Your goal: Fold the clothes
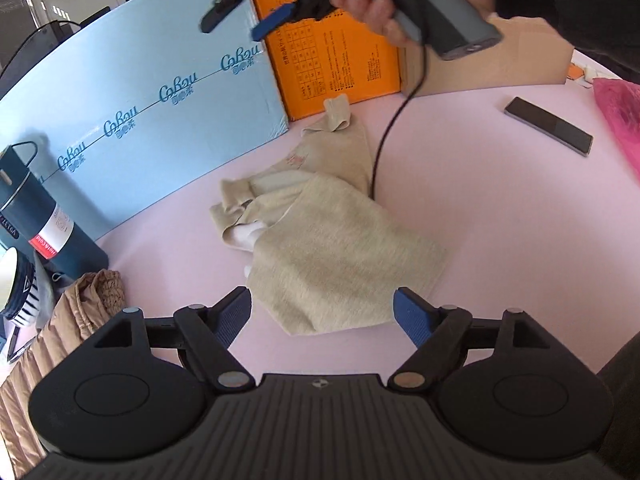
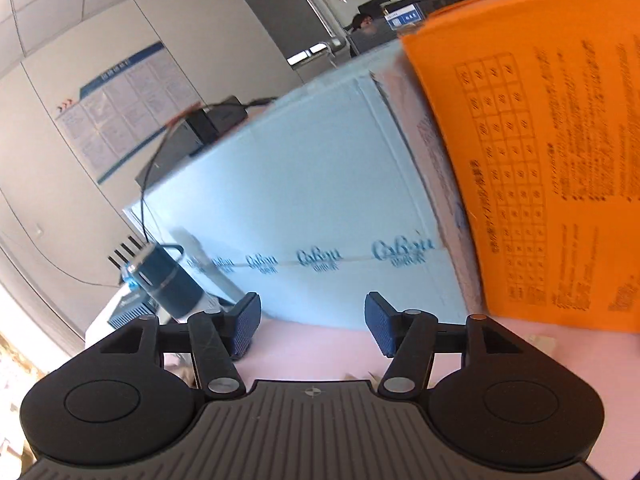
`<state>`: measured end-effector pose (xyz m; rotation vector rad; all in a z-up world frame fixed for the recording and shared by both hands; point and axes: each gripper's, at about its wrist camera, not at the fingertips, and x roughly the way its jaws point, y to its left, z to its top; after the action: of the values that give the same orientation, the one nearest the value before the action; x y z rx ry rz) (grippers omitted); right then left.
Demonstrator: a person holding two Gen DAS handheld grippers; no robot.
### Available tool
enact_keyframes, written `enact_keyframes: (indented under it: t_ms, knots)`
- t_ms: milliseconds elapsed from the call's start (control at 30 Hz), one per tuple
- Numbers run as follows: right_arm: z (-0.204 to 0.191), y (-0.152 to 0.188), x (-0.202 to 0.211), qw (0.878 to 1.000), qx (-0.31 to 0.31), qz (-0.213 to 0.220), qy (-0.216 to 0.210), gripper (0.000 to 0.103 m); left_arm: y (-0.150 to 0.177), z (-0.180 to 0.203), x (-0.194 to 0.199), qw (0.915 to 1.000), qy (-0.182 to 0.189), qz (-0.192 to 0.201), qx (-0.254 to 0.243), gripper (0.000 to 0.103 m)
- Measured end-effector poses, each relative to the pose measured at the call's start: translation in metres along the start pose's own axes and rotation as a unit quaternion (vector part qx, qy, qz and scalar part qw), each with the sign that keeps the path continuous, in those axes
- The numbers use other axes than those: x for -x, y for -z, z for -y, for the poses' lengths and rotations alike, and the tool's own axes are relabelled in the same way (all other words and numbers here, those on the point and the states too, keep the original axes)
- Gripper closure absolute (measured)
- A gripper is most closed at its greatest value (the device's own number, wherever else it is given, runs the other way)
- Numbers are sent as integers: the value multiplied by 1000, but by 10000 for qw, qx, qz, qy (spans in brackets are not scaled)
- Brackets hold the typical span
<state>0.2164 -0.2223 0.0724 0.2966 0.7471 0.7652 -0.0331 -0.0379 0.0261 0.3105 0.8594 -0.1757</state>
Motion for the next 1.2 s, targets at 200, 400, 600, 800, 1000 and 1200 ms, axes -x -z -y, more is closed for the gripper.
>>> enact_keyframes:
  t_ms: [200, 400, 600, 800, 1000, 1200]
  knots:
    - [25, 93, 37, 9876, 362, -912, 1221, 41, -13, -11, -25, 9993, -251, 120, 230, 27]
    - [9, 180, 77, 9908, -19, -1178, 662, 41, -46, -35, -47, 9887, 549, -17, 1395, 21]
    - [-21, 212, 90, 9916, -132, -1151, 584, 32, -73, 4, -87, 9910, 657, -261, 1138, 21]
    - [-15, 216, 118, 9931, -406, -706, 845, 29, -56, 30, -97, 9972, 157, -23, 735, 91]
    - [-5, 216, 127, 9930, -539, -489, 928, 27, -24, -9, -51, 9910, 128, 453, 1253, 100]
    - [-25, 179, 95, 9958, 295, -513, 696, 24, 27, -59, -10, 9820, -408, 321, 1814, 100]
